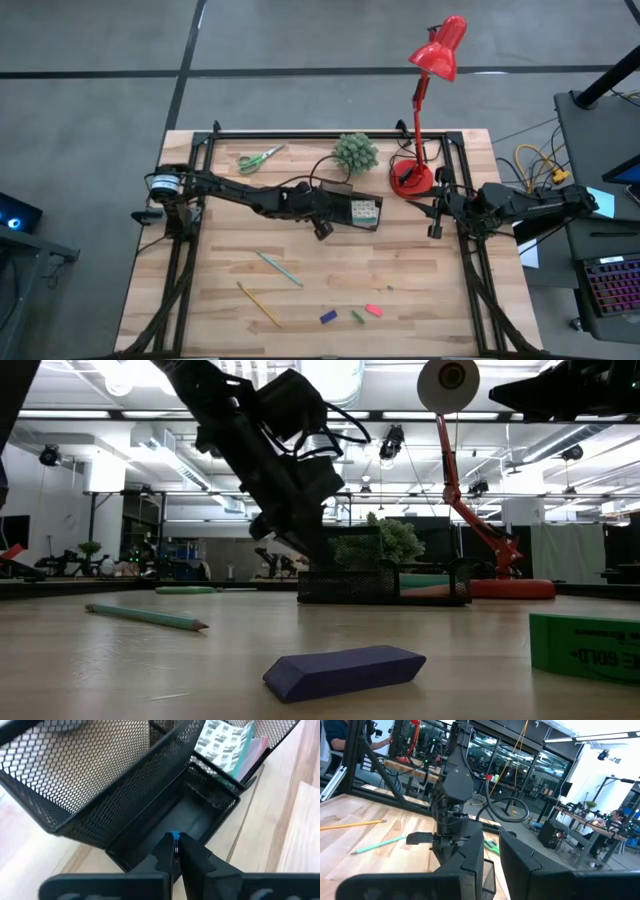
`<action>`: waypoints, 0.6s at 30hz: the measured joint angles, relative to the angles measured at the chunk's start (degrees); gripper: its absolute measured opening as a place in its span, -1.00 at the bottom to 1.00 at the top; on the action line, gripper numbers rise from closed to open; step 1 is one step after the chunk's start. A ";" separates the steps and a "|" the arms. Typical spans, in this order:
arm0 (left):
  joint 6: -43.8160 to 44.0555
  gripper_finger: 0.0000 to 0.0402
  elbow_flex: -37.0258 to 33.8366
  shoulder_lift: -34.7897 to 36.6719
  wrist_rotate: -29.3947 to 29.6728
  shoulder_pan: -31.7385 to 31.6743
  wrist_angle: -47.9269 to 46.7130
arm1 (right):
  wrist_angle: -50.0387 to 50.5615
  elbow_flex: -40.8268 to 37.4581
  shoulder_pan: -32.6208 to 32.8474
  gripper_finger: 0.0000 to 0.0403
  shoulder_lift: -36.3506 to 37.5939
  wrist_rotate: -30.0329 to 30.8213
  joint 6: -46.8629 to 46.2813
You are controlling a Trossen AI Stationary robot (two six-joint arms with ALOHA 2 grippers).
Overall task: Pick and place office supplies into organizer
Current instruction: Put the left blue binder clip into the black desk organizer
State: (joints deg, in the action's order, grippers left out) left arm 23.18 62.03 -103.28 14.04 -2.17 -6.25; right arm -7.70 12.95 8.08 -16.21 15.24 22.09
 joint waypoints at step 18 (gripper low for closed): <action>-0.21 -0.87 0.21 0.13 -0.08 -0.02 0.01 | 0.00 0.00 0.00 -0.74 0.00 0.01 0.00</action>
State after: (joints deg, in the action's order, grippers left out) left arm 22.97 62.24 -103.15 13.96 -2.20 -6.24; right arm -7.70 12.95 8.08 -16.21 15.25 22.09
